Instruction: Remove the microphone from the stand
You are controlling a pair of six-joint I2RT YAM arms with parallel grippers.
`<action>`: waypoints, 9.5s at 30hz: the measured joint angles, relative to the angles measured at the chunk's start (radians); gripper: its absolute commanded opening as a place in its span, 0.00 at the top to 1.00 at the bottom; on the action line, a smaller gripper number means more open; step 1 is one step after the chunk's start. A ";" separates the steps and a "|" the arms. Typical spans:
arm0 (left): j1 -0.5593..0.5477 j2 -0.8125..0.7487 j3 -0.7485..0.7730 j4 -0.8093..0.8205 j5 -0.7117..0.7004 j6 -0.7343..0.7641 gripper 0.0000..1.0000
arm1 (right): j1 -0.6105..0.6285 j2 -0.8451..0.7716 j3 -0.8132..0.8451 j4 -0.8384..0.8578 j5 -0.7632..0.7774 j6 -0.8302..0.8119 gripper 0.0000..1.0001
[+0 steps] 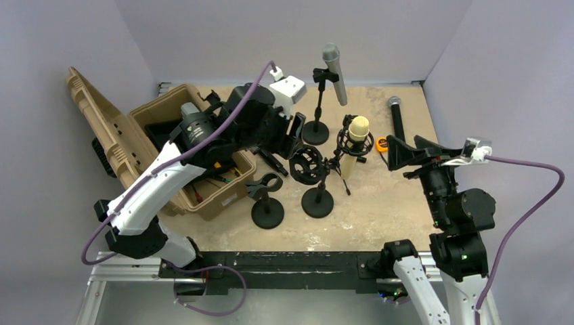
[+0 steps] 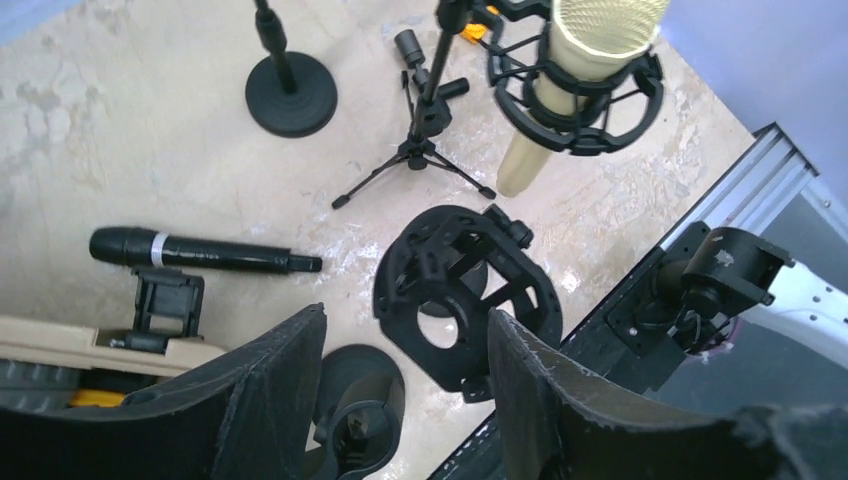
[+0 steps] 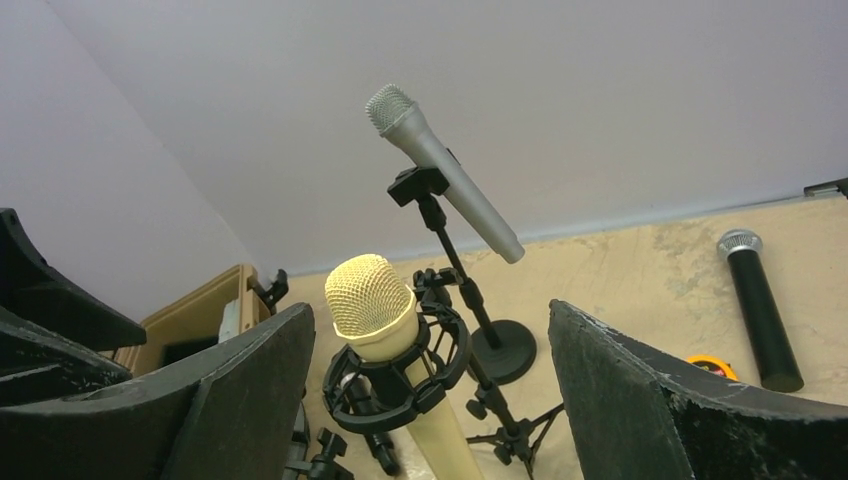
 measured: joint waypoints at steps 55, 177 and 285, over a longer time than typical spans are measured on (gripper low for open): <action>-0.339 0.319 0.186 0.002 -0.359 -0.149 0.68 | 0.000 -0.083 -0.019 0.005 0.000 0.002 0.12; -0.439 0.530 0.056 -0.091 -0.521 -0.278 0.54 | 0.000 -0.109 -0.051 0.032 -0.026 0.005 0.11; 0.040 -0.262 -0.459 0.312 0.426 0.200 0.17 | 0.119 0.669 0.722 0.209 0.457 -0.244 1.00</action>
